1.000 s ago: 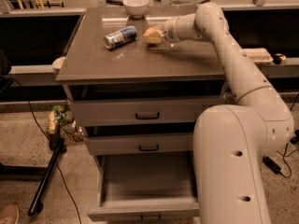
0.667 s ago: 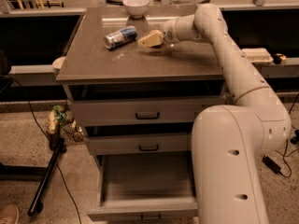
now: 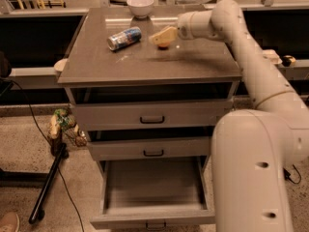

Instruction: Pick orange from bottom drawer and place on counter

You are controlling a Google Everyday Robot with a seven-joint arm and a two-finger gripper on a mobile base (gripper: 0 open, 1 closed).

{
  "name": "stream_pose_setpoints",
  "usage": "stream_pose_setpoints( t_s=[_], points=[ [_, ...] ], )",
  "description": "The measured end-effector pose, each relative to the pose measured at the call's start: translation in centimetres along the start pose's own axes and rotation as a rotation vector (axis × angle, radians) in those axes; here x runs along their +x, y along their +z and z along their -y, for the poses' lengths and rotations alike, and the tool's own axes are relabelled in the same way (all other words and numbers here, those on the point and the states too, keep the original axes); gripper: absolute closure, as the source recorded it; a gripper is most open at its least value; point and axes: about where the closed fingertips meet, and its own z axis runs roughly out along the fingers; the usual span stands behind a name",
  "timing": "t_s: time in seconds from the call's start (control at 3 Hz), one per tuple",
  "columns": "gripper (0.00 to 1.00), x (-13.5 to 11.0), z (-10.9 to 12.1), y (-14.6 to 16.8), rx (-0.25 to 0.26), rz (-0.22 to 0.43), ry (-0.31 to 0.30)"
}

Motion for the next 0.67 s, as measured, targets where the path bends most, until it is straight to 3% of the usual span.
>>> stream_pose_setpoints(
  t_s=[0.67],
  points=[
    [0.00, -4.8, 2.6, -10.0, 0.150, 0.190, -0.067]
  ],
)
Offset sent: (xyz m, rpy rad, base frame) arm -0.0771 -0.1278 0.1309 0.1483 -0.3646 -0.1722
